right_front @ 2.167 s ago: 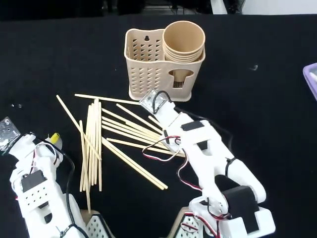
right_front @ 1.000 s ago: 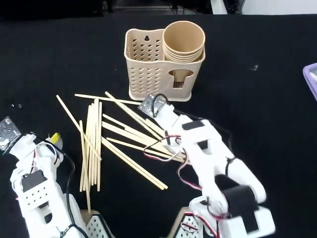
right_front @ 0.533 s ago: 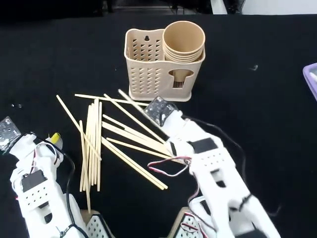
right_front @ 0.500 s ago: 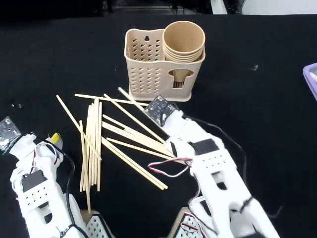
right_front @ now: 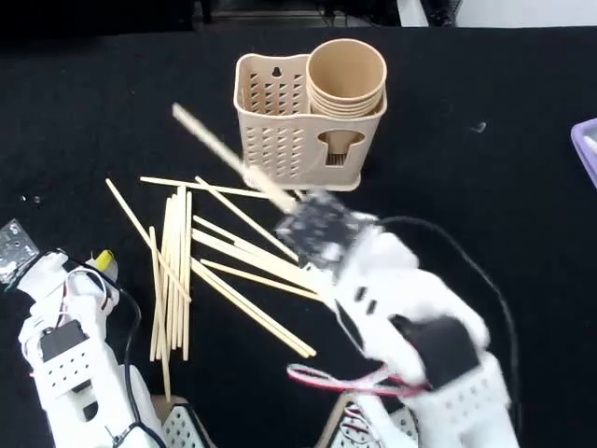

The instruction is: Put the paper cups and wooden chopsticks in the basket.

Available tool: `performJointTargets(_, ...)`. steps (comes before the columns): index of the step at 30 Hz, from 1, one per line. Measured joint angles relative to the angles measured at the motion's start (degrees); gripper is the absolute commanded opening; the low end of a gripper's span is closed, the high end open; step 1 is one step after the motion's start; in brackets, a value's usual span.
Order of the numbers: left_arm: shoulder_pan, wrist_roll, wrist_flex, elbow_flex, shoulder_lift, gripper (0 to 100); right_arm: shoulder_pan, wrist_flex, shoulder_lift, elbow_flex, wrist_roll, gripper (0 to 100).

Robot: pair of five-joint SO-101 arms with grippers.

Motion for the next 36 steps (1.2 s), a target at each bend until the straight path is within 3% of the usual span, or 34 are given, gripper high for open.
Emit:
performJointTargets(6,0.00,0.00,0.00,0.00,0.00,26,0.00,-12.57,0.09,-3.08,-7.65,1.1)
performJointTargets(14,0.00,0.00,0.00,0.00,0.00,26,-0.18,-38.86,12.40,-3.08,-14.86,1.1)
performJointTargets(22,0.00,0.00,0.00,0.00,0.00,26,-0.18,-68.48,27.43,-5.10,-16.00,1.1)
performJointTargets(36,0.00,0.00,0.00,0.00,0.00,26,-0.18,-72.70,49.14,-19.52,-16.00,1.1)
